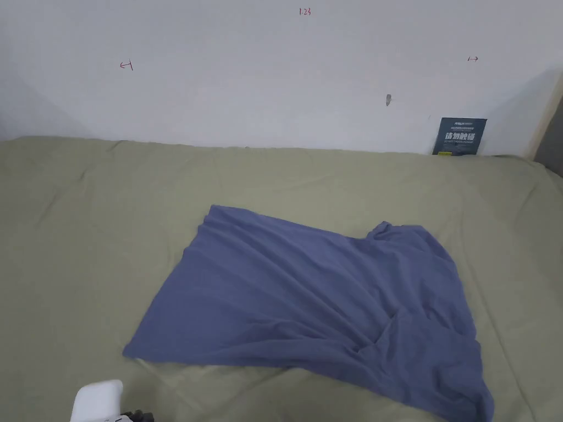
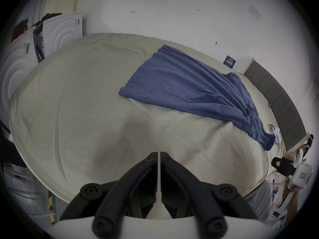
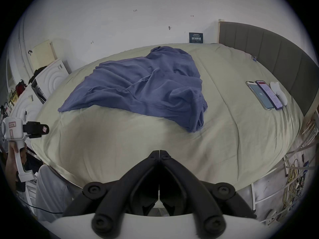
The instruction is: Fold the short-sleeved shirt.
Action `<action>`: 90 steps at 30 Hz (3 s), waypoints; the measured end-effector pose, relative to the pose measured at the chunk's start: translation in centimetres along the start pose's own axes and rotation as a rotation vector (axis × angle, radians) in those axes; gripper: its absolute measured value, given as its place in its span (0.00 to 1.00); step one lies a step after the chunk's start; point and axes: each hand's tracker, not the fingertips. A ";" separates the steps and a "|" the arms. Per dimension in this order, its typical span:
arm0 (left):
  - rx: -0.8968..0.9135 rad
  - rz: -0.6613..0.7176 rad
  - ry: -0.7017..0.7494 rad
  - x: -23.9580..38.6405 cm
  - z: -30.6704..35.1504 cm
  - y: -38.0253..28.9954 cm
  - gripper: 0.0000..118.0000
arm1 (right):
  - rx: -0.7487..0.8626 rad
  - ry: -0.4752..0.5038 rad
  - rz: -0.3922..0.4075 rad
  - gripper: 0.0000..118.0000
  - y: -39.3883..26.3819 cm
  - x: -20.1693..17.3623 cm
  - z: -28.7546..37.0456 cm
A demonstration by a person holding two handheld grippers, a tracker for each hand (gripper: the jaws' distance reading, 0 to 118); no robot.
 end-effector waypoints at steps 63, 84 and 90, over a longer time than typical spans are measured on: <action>-0.036 -0.179 0.092 10.2 -35.0 40.1 0.36 | 0.095 0.042 -0.125 0.00 12.4 5.0 -6.4; -0.035 -0.115 0.080 9.9 -34.1 38.5 0.05 | -0.170 -0.086 -0.164 0.93 36.5 16.8 -32.1; -0.042 -0.146 0.092 10.6 -34.2 38.6 0.05 | -0.188 -0.168 -0.047 0.58 36.0 15.4 -32.5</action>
